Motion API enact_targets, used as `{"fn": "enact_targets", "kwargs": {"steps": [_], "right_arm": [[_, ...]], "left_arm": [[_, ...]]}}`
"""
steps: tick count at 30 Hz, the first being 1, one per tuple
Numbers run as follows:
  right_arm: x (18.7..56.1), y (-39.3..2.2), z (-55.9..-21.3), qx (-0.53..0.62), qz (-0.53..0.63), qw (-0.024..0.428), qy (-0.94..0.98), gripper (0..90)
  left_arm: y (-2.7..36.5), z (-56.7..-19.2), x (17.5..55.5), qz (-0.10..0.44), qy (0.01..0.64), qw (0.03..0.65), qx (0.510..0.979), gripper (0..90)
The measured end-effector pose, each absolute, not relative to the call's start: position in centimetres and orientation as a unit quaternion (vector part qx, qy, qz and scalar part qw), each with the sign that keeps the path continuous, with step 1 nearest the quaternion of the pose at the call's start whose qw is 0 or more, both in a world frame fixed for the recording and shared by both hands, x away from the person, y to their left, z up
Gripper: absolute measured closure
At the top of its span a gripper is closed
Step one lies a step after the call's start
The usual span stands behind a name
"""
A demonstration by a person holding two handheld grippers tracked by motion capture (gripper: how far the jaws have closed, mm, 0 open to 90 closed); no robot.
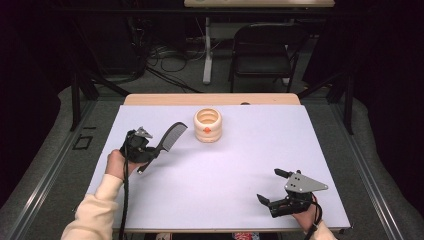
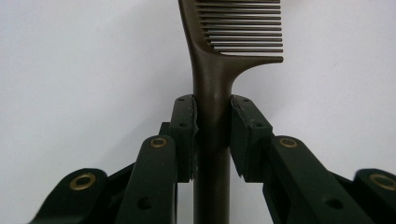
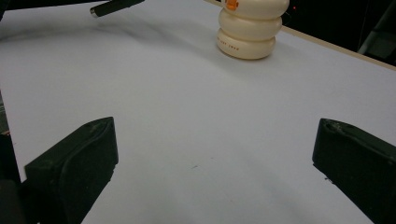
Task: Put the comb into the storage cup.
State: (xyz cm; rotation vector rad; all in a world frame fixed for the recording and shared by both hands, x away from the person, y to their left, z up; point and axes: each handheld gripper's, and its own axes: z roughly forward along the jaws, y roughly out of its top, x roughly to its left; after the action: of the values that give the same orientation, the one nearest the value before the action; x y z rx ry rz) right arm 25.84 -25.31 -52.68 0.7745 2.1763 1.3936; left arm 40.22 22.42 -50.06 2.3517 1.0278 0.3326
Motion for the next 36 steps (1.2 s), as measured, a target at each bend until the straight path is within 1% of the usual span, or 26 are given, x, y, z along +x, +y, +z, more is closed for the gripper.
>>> {"fn": "enact_targets", "kwargs": {"steps": [6,36], "right_arm": [[25.83,-25.29,-52.66,0.280,0.504,0.221,0.787,0.0],[26.02,-25.15,-52.75,0.282,0.503,0.218,0.788,0.0]], "left_arm": [[22.59,-49.99,39.89,0.128,0.373,0.298,0.869,72.0],[22.74,-50.34,39.65,0.155,0.389,0.342,0.841,72.0]]}}
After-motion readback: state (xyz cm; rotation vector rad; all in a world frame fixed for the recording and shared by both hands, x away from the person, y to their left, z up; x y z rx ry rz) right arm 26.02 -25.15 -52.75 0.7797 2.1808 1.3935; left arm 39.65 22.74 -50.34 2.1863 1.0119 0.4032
